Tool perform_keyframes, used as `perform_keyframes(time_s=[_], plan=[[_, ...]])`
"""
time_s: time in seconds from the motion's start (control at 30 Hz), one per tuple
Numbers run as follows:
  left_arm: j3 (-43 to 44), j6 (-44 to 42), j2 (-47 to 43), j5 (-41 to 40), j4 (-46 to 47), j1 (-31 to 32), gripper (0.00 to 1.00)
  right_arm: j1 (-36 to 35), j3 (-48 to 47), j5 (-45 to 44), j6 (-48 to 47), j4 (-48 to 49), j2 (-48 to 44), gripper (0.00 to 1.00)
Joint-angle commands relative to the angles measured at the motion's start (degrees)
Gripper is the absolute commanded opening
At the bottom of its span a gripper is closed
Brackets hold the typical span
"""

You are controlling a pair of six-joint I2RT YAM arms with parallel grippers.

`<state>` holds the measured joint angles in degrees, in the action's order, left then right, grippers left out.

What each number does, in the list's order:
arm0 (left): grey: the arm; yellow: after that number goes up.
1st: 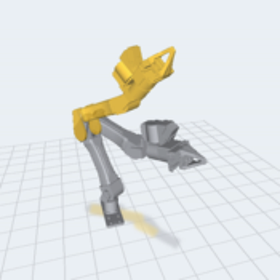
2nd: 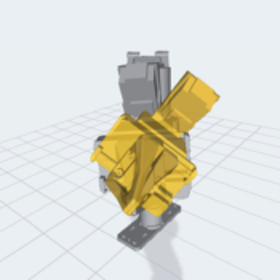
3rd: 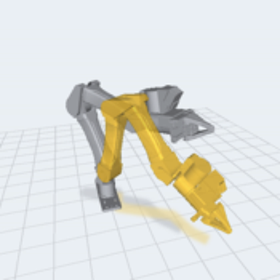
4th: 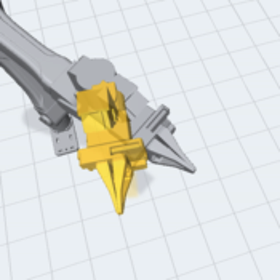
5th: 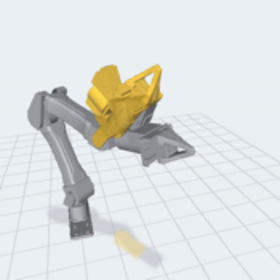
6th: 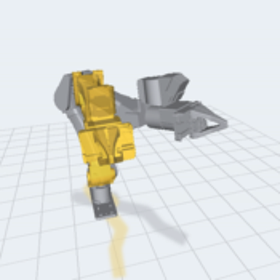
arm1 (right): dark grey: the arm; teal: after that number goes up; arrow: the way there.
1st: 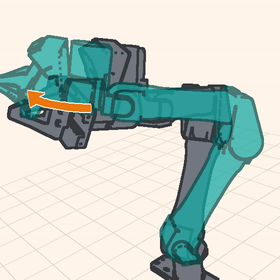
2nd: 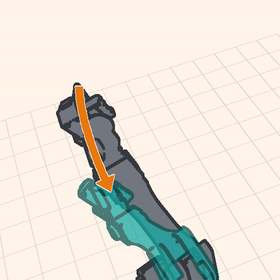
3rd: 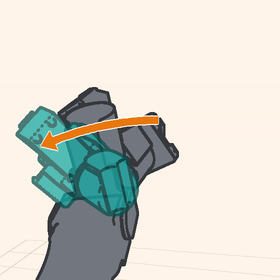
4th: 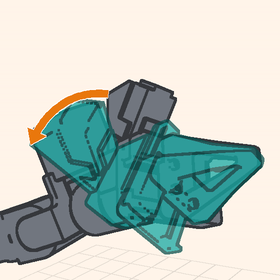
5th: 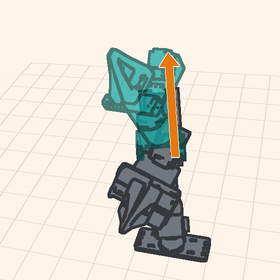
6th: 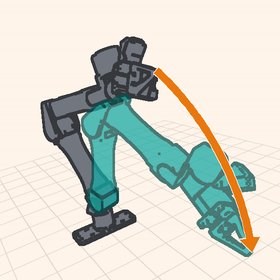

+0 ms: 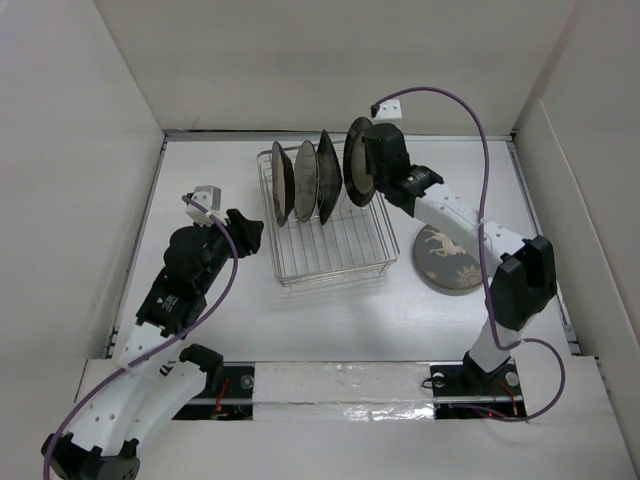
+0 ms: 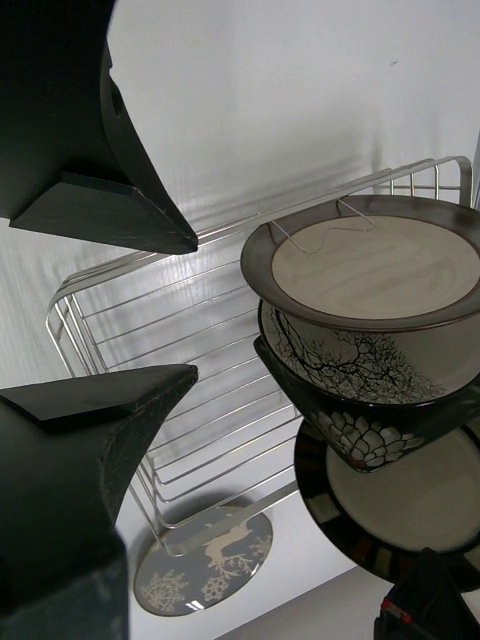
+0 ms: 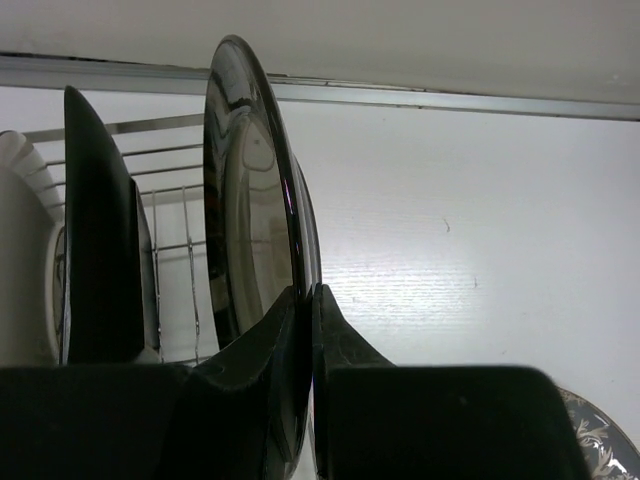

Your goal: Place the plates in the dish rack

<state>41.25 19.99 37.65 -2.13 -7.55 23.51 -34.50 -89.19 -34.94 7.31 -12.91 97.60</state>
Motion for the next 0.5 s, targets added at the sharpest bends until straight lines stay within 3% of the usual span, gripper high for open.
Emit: perform_keyframes(time_s=[0.0,0.2,0.47], plan=[[1.1,-0.7,-1.3,-0.1,2.6,-0.2,0.45,-1.7,-6.3,-4.6,-1.2,7.5,1.6,0.0],[0.9,-0.6,-1.7,-0.2,2.5,-0.2,0.45,-2.3,-9.7,-6.6,-1.2,6.8,8.1,0.0],[1.1,-0.6,-1.2,0.2,2.5,-0.2,0.45,-2.9,-6.9,-8.6,1.3,9.0,8.6,0.0]])
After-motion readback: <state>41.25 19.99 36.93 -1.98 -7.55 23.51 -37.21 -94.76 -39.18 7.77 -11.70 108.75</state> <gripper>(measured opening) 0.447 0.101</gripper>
